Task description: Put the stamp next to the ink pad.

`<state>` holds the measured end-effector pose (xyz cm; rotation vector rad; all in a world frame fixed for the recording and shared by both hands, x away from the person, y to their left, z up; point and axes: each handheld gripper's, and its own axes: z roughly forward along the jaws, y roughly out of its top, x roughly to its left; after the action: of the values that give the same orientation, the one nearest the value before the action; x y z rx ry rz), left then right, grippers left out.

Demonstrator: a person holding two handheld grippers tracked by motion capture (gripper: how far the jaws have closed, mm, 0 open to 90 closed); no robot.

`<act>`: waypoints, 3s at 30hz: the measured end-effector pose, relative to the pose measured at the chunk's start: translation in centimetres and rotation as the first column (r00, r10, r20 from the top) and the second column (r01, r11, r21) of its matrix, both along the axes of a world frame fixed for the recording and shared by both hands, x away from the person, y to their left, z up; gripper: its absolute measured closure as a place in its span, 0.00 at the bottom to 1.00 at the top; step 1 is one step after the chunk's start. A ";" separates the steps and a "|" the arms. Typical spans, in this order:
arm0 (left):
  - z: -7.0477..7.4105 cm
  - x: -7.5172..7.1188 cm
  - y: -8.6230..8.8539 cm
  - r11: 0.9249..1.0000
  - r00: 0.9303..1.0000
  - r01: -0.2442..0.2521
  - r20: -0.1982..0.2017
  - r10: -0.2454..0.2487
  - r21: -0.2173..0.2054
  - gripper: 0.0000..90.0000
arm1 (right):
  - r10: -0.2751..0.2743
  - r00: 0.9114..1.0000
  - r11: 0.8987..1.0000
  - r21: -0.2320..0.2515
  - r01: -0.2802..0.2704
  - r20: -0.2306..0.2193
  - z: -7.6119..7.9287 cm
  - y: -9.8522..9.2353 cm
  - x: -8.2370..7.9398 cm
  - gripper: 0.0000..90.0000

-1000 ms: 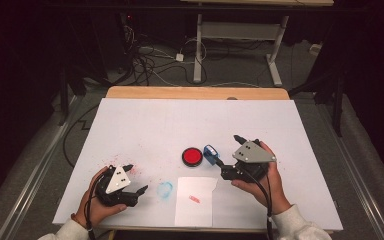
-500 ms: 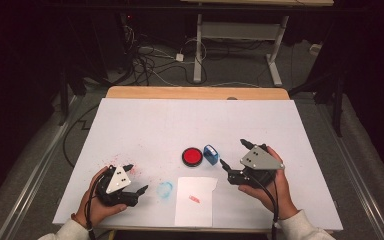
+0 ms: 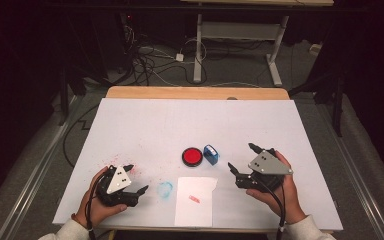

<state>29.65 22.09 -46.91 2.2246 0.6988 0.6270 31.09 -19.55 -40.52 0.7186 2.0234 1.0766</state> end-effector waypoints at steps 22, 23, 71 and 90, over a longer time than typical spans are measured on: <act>-0.1 0.0 -0.2 1.000 1.000 0.010 -0.001 -0.010 0.010 0.20 | -0.027 1.000 0.999 -0.019 0.026 -0.014 -1.2 -2.6 -1.0 0.20; -0.1 0.0 -0.2 1.000 1.000 0.011 -0.001 -0.011 0.011 0.20 | -0.022 1.000 1.000 -0.019 0.022 -0.013 -1.3 -2.7 -1.0 0.20; 0.0 -0.5 -0.9 0.999 0.999 0.038 0.016 -0.039 0.037 0.20 | -0.109 0.991 0.994 -0.004 0.109 -0.077 -6.1 -8.2 -2.9 0.20; -0.1 -0.4 -1.0 0.998 0.999 0.043 0.014 -0.044 0.049 0.20 | -0.102 0.993 0.995 -0.007 0.102 -0.058 -5.7 -7.8 -3.0 0.20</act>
<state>29.21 21.10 -46.99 2.2715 0.6316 0.6446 28.06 -27.31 -46.26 0.8511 2.0137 1.0033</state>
